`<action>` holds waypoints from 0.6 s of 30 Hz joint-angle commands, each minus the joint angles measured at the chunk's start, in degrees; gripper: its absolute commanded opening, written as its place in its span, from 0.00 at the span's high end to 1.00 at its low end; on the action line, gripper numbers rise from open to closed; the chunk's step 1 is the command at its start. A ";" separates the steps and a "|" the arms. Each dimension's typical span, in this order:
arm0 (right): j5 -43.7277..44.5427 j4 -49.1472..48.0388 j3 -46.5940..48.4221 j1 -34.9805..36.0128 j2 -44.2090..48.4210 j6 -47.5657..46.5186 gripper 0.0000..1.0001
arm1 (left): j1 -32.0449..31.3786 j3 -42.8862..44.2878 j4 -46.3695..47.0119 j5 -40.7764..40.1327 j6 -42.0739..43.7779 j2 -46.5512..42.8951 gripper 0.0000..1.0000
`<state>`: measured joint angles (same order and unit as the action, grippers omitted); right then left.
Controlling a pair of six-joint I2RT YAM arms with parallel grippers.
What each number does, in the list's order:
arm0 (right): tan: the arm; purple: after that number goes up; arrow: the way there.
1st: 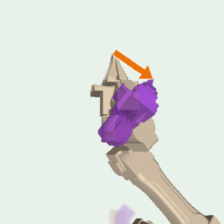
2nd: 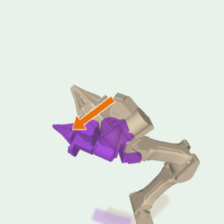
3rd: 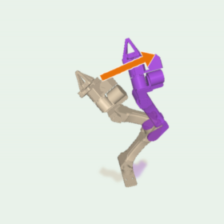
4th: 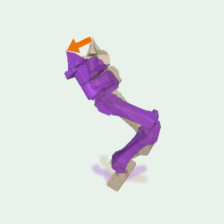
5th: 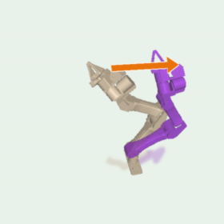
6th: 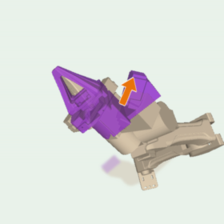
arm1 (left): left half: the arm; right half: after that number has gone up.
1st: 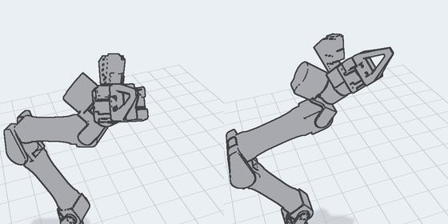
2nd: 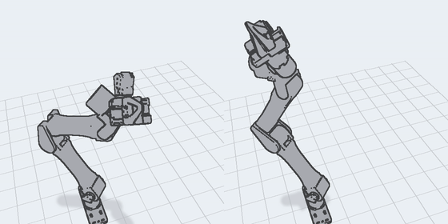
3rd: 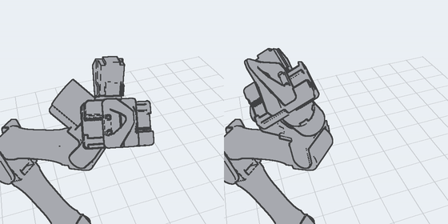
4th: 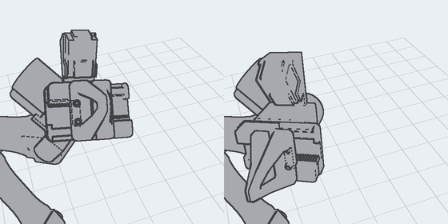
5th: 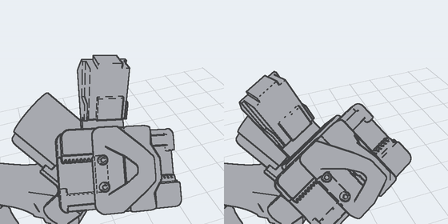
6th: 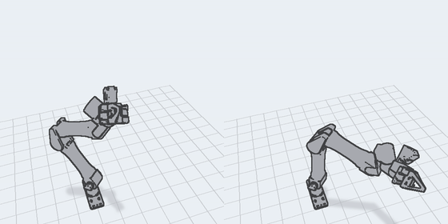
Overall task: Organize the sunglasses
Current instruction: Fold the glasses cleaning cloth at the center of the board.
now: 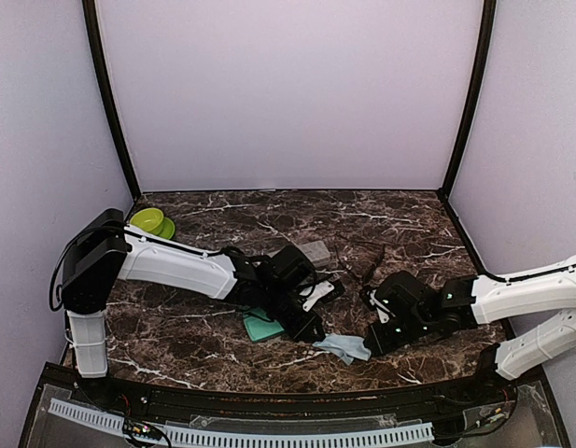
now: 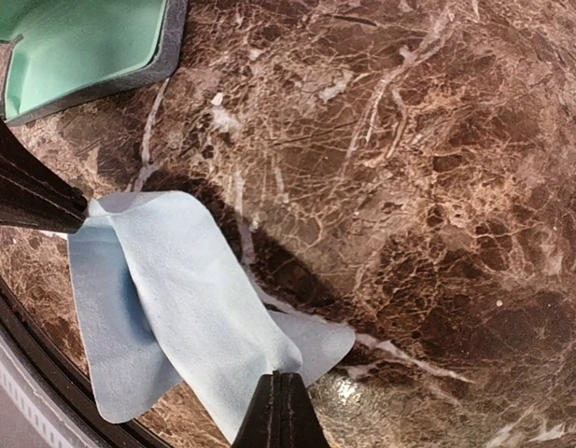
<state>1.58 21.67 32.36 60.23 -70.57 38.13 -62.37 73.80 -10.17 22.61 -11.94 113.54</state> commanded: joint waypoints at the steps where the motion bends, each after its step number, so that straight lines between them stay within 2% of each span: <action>1: 1.48 0.71 1.62 0.42 0.50 -0.88 0.99 | -0.28 0.88 -0.99 -0.11 0.75 -1.83 1.00; 8: 2.86 1.65 2.63 0.42 -1.31 -1.65 0.93 | -0.25 0.99 -1.20 -0.21 1.05 -1.83 1.00; 18: 3.98 2.01 3.52 0.42 -2.60 -1.94 0.90 | -0.29 0.94 -1.47 -0.29 1.05 -1.83 1.00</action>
<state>3.92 23.24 34.22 60.23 -72.58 36.49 -62.37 73.80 -10.31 22.48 -11.68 113.54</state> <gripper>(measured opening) 0.092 0.014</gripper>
